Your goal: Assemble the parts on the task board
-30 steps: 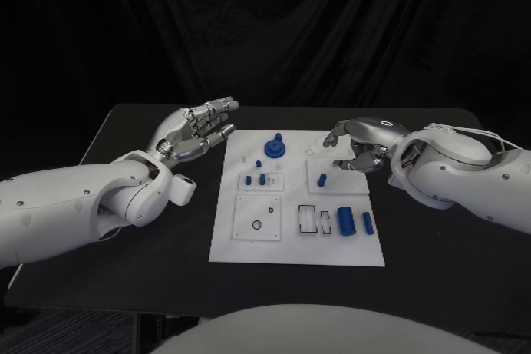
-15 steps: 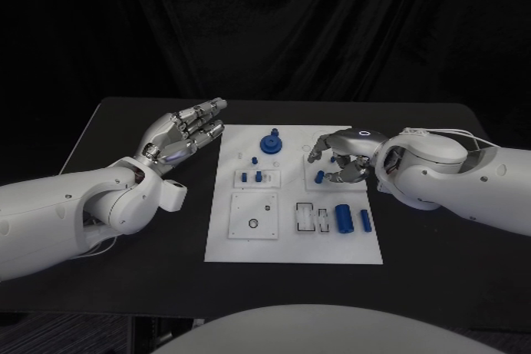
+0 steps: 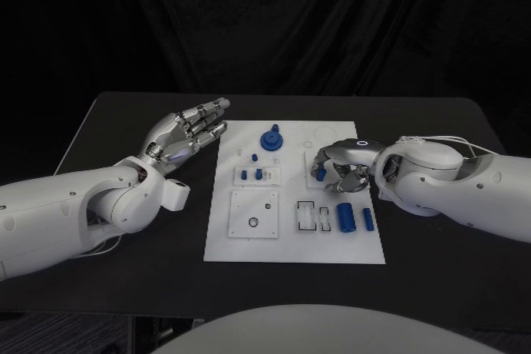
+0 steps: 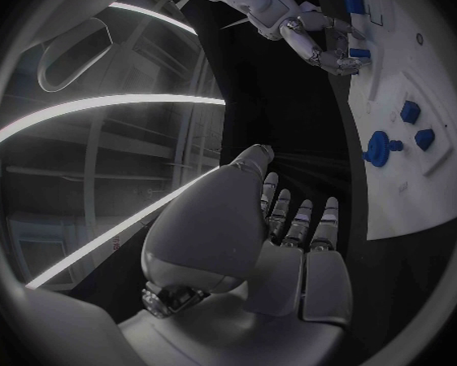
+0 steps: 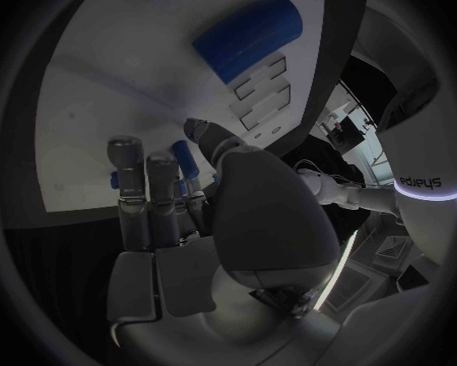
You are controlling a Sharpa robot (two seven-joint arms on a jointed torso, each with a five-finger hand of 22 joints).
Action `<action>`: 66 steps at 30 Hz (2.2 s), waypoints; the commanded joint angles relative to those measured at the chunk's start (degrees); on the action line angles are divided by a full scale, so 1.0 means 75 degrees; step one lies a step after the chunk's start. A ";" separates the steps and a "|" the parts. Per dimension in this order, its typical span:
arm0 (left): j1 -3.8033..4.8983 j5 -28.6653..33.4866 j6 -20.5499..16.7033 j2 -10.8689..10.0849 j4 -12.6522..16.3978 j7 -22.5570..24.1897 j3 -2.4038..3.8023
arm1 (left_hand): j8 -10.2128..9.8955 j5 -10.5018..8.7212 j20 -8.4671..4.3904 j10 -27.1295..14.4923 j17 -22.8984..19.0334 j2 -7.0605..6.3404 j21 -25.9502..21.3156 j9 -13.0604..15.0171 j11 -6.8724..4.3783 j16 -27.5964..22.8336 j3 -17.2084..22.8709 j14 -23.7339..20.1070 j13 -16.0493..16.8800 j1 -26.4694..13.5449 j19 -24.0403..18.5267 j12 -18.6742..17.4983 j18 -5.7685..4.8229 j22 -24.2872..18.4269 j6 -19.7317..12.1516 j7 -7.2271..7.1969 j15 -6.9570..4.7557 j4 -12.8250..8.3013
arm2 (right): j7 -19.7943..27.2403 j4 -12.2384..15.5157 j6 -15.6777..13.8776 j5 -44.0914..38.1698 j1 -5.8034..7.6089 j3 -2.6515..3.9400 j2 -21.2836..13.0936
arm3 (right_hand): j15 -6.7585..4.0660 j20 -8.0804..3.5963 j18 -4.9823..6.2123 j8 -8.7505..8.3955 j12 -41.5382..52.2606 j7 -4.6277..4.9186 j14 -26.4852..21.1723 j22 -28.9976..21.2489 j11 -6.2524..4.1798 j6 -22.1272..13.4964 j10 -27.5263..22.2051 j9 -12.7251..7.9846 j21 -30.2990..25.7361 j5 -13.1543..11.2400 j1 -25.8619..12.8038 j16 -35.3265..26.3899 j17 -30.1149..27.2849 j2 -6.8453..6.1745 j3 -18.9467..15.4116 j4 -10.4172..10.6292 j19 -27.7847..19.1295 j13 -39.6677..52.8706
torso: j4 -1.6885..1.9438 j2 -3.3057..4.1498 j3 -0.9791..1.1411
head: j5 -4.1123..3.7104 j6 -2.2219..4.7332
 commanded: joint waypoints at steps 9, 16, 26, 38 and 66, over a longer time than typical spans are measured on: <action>-0.0046 0.0095 0.0339 0.0102 -0.0113 0.1695 0.0006 | -0.0030 0.0063 0.0098 0.0002 0.0035 0.0122 0.0000 -0.0027 0.0131 0.0178 0.0050 0.0114 -0.0003 0.0032 0.0045 0.0091 0.0093 0.0024 0.0002 0.0050 0.0175 -0.0132 | 0.0171 -0.0040 -0.0500 -0.0082 -0.0064 0.0005 -0.0015 | -0.0171 -0.0150 0.0033 0.1278 0.0250 -0.0066 0.0284 0.0186 -0.0173 0.0609 0.0939 0.0703 0.0343 0.0370 -0.0203 0.0354 0.0082 0.0125 0.0260 0.0040 0.0327 -0.0223 | 0.0011 -0.0018 -0.0003 | -0.0028 0.0001; -0.0068 0.0095 0.0414 0.0169 -0.0179 0.1613 0.0006 | -0.0019 0.0069 0.0104 0.0005 0.0044 0.0149 0.0004 -0.0026 0.0150 0.0228 0.0078 0.0158 -0.0002 0.0029 0.0062 0.0120 0.0073 0.0031 0.0056 0.0100 0.0214 -0.0163 | 0.0192 -0.0062 -0.0698 -0.0082 -0.0072 0.0005 -0.0010 | -0.0221 -0.0207 0.0001 0.1641 0.0284 -0.0032 0.0396 0.0286 -0.0249 0.0607 0.1165 0.0952 0.0520 0.0228 -0.0306 0.0492 0.0138 0.0224 0.0551 0.0106 0.0460 -0.0317 | -0.0007 -0.0034 -0.0013 | 0.0005 0.0001; -0.0087 0.0095 0.0485 0.0218 -0.0254 0.1479 0.0006 | -0.0036 0.0065 0.0118 -0.0016 0.0048 0.0182 0.0011 -0.0057 0.0218 0.0271 0.0122 0.0195 -0.0006 0.0015 0.0094 0.0123 0.0029 0.0037 -0.0018 0.0133 0.0287 -0.0204 | 0.0225 -0.0080 -0.0994 -0.0082 -0.0077 0.0005 0.0003 | -0.0285 -0.0266 -0.0030 0.1872 0.0312 0.0034 0.0507 0.0374 -0.0327 0.0662 0.1457 0.1107 0.0682 0.0229 -0.0325 0.0611 0.0196 0.0322 0.0790 0.0138 0.0590 -0.0411 | -0.0013 -0.0032 -0.0012 | 0.0025 0.0001; -0.0120 0.0095 0.0599 0.0251 -0.0321 0.1337 0.0005 | -0.0042 0.0083 0.0132 -0.0029 0.0066 0.0244 0.0041 -0.0098 0.0330 0.0392 0.0223 0.0290 -0.0005 -0.0031 0.0203 0.0171 -0.0106 0.0116 -0.0090 0.0179 0.0429 -0.0273 | 0.0239 0.0159 -0.1329 -0.0018 -0.0065 0.0006 -0.0185 | -0.0370 -0.0368 -0.0098 0.1981 0.0314 0.0030 0.0668 0.0603 -0.0400 0.0765 0.2064 0.1206 0.1067 0.0009 -0.0115 0.0735 0.0257 0.0300 0.1496 -0.0134 0.0801 -0.0578 | 0.0005 -0.0044 -0.0010 | 0.0067 0.0001; -0.0214 0.0096 0.0653 0.0403 -0.0478 0.1311 0.0005 | -0.0040 0.0094 0.0124 0.0015 0.0094 0.0283 0.0088 -0.0129 0.0378 0.0581 0.0351 0.0440 0.0004 -0.0073 0.0370 0.0284 -0.0231 0.0289 -0.0121 0.0247 0.0506 -0.0345 | 0.0173 0.0582 -0.0392 -0.1156 -0.0006 0.0007 0.1230 | -0.0382 -0.0383 -0.0164 0.1843 0.0146 0.0025 0.0860 0.0782 -0.0420 0.0667 0.2324 0.1177 0.1385 -0.0132 -0.0295 0.0943 0.0462 0.0111 0.1553 -0.0144 0.0968 -0.0736 | 0.0035 -0.0087 -0.0013 | 0.0354 0.0001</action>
